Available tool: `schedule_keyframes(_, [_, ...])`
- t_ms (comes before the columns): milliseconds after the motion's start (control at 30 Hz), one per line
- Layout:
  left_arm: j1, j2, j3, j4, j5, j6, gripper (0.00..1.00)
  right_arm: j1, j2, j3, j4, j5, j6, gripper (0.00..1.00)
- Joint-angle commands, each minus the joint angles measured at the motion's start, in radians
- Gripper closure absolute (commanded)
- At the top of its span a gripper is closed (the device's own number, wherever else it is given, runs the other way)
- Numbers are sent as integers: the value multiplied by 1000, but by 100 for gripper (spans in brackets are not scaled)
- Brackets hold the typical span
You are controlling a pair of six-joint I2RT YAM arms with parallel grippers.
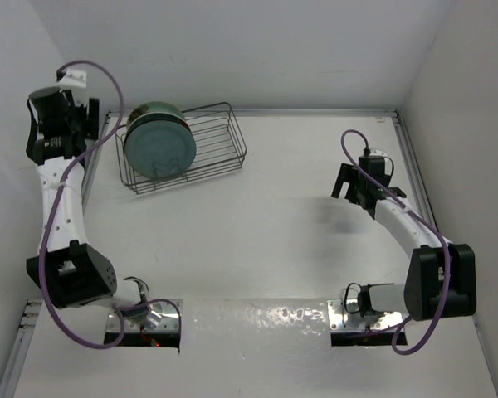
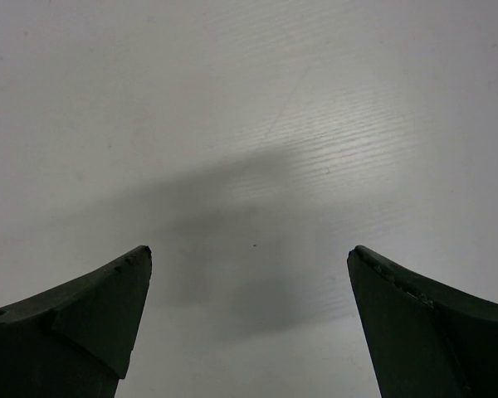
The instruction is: Load the plates into the dish rack
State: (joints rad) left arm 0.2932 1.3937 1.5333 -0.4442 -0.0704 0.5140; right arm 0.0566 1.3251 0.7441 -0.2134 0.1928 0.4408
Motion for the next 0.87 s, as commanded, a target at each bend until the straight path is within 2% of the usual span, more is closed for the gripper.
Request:
schedule_keyframes(0, [85,-4,-139,-103,-138,-199,28,11,-33,8,-11,82,-8,1])
schedule_keyframes(33, [90,-16,-178,-108,-138,-204,29,11,-27,12,-14,86,-4,1])
schedule_keyframes(100, [93,-82,-374,-27,-164,-204,29,11,-18,40,-44,99,16,1])
schedule_keyframes(267, [96,-162,-534,71,-224,-181,29,11,19,104,-110,148,9,1])
schedule_keyframes(500, [96,-168,-490,76,-187,-180,29,11,26,106,-106,109,-39,1])
schedule_keyframes(700, [95,-220,-564,179,-115,-103,29,11,-1,46,-75,88,-17,1])
schedule_keyframes(833, [96,-229,-613,219,-63,-104,29,11,-91,-17,-14,79,-37,1])
